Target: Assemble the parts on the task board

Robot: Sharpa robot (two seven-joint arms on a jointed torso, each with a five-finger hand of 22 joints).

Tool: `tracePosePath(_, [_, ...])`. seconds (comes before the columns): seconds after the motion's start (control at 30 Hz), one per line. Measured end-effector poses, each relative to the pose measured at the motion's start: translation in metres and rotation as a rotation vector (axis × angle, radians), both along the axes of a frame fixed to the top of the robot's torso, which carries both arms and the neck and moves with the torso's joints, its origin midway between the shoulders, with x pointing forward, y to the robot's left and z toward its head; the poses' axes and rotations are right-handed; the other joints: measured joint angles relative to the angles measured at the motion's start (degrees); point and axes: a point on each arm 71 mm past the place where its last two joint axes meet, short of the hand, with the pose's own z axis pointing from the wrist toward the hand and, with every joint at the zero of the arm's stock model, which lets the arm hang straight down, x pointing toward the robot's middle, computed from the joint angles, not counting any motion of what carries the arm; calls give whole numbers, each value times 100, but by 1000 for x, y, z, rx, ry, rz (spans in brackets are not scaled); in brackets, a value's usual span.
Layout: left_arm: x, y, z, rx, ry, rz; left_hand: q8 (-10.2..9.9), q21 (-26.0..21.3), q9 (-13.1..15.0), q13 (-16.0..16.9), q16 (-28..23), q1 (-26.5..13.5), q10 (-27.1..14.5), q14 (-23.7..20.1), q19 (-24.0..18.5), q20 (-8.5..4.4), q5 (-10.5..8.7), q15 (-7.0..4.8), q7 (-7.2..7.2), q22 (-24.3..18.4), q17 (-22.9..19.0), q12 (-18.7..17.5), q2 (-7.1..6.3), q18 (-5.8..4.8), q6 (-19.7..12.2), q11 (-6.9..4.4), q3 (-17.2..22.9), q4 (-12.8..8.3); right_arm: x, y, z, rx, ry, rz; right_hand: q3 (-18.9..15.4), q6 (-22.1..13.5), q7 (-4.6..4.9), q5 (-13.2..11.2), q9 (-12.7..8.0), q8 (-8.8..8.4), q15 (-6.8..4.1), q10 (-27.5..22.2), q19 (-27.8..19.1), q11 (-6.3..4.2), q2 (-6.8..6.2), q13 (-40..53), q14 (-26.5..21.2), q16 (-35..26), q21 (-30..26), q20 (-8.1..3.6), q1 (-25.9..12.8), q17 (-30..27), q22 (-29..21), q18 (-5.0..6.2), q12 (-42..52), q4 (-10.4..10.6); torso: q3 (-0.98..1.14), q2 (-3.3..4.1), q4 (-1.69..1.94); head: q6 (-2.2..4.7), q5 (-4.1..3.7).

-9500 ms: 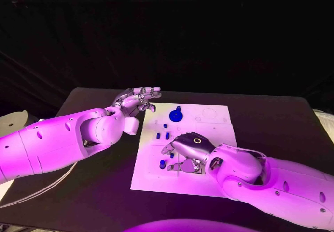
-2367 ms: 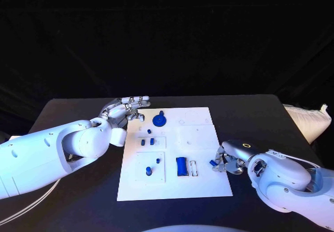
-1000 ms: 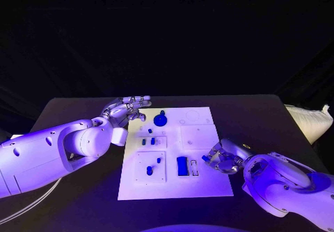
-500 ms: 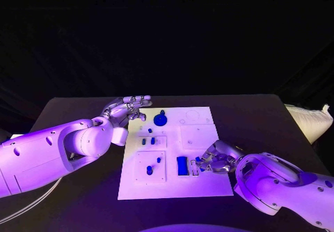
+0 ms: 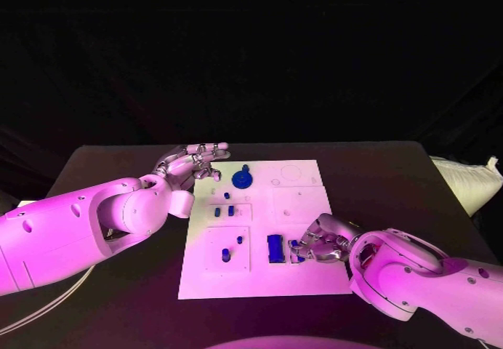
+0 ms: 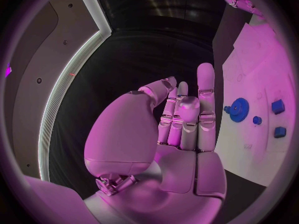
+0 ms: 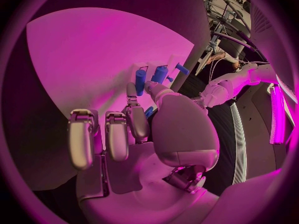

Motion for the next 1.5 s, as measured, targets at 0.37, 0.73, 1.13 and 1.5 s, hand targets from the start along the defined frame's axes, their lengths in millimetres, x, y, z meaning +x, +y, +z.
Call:
tracePosePath(0.37, [0, 0, 0, 0, 2, -2, 0, 0, 0, -6, 0, 0, -21, 0, 0, 0, 0, 0, 0, 0, 0, 0, 0, 1, 0, -21, 0, 0, 2, 2, -1, -15, 12, 15, -88, 18, 0, -26, 26, 42, 0, 0, 0, 0, 31, -1, 0, 0, 0, 0, -31, -1, -1, 0, 0, 9, -1, -1, -3, -12, 3])
tracePosePath(0.73, [0, -1, 0, -1, 3, -6, 0, 0, 0, -6, 0, 0, -21, 0, -21, 21, 0, 0, 0, 0, -12, 0, 0, 0, 0, -21, 0, 0, 3, 3, -3, -31, 9, 25, -607, 50, -32, -236, 84, 40, 0, 0, 0, 1, 45, -1, 0, 0, 0, 0, -437, -2, 4, 0, -22, 324, -2, -1, -3, 3, -2])
tracePosePath(1.13, [0, -1, 0, -1, 5, -7, 0, 0, 0, -5, 0, 0, -21, 0, -21, 21, 0, 0, 0, 1, -12, 0, 0, 0, 0, -21, 0, 0, 2, 5, -2, -45, 0, 41, -967, 115, -57, -236, 169, 39, -41, -10, 1, -32, 107, -2, 0, 0, 27, -42, -497, -2, 3, 0, 129, 507, 1, -1, -7, -7, 3])
tracePosePath(1.5, [0, -1, 0, 0, 6, -7, 0, 0, 0, -5, -23, 0, -41, -43, -21, 21, 0, 1, 0, 1, -56, 24, 0, 1, 0, -1, 0, 0, -5, 3, 3, -50, -14, 56, -1560, 218, -119, -335, 272, 84, -83, -31, 1, -72, 258, -3, 0, 0, 26, -42, -786, -3, 2, 0, 327, 749, 2, -3, -7, -8, -1])
